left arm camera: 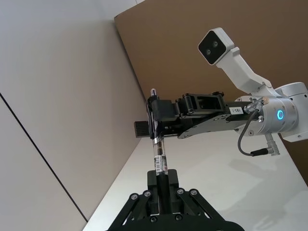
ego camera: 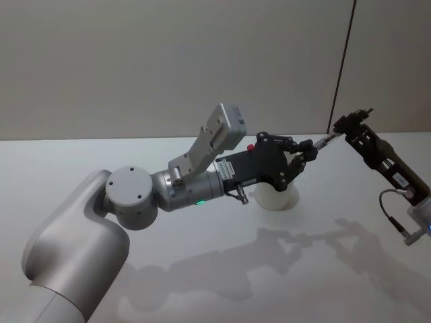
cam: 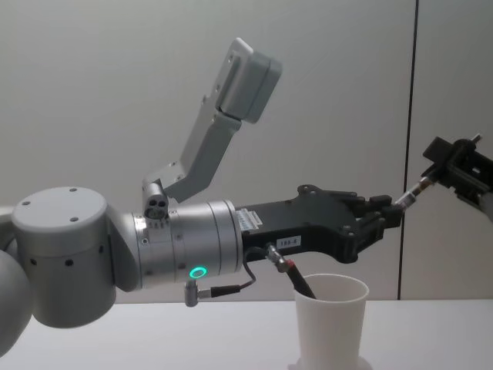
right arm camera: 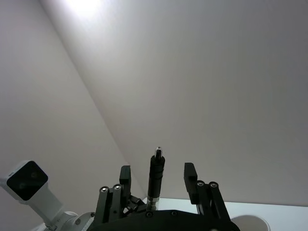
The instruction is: Place the pen into the pen holder.
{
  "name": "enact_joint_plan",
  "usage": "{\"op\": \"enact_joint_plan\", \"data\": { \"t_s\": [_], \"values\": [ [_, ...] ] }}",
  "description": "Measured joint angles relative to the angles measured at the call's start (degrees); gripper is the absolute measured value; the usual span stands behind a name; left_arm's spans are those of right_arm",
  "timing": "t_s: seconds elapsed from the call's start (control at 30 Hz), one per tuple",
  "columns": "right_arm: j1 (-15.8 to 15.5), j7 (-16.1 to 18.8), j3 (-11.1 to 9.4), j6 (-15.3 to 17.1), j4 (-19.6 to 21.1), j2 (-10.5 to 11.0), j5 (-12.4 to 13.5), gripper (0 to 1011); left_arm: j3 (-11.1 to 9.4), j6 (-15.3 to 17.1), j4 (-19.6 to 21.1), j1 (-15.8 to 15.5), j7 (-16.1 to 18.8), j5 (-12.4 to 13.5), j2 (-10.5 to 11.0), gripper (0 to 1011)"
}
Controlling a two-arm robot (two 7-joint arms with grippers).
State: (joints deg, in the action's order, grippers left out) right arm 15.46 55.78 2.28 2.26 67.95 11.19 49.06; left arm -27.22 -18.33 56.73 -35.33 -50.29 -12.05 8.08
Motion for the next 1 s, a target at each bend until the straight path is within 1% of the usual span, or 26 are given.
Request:
{"op": "enact_joint_plan", "data": {
  "t_s": [0.03,0.13,0.17,0.2,0.23,0.3,0.4,0.47,0.5,0.57,0.63,1.0],
  "values": [
    [0.1,0.2,0.1,-0.1,-0.1,0.0,0.1,681,0.0,0.0,0.0,0.0,0.0,0.0,0.0,136],
    [0.2,0.6,0.2,-0.3,-0.3,0.1,0.3,609,0.0,0.0,0.0,0.0,0.0,0.0,0.0,136],
    [0.3,0.9,0.2,-0.4,-0.4,0.1,0.4,547,0.0,0.0,0.0,0.0,0.0,0.0,0.0,136],
    [0.4,1.0,0.2,-0.5,-0.5,0.1,0.4,534,0.0,0.0,0.0,0.0,0.0,0.0,0.0,136],
    [0.4,1.2,0.3,-0.5,-0.6,0.1,0.6,464,0.0,0.0,0.0,0.0,0.0,0.0,0.0,136],
    [0.5,1.4,0.3,-0.6,-0.6,0.1,0.6,446,0.0,0.0,0.0,0.0,0.0,0.0,0.0,136],
    [0.6,1.8,0.4,-0.8,-0.7,0.2,1.0,329,0.0,0.0,0.0,0.0,0.0,0.0,0.0,136],
    [0.6,2.0,0.5,-0.9,-0.8,0.2,1.2,281,0.0,0.0,0.0,0.0,0.0,0.0,0.0,136],
    [0.7,2.1,0.5,-0.9,-0.8,0.2,1.3,223,0.0,0.0,0.0,0.0,0.0,0.0,0.0,136],
    [0.7,2.2,0.5,-1.0,-0.8,0.3,1.4,189,0.0,0.0,0.0,0.0,0.0,0.0,0.0,136],
    [0.7,2.3,0.6,-1.1,-0.8,0.3,1.6,128,0.0,0.0,0.0,0.0,0.0,0.0,0.0,136],
    [0.9,2.6,0.9,-1.5,-0.9,0.6,2.1,124,0.0,-0.1,0.0,0.0,0.0,-0.1,0.0,136]
  ]
}}
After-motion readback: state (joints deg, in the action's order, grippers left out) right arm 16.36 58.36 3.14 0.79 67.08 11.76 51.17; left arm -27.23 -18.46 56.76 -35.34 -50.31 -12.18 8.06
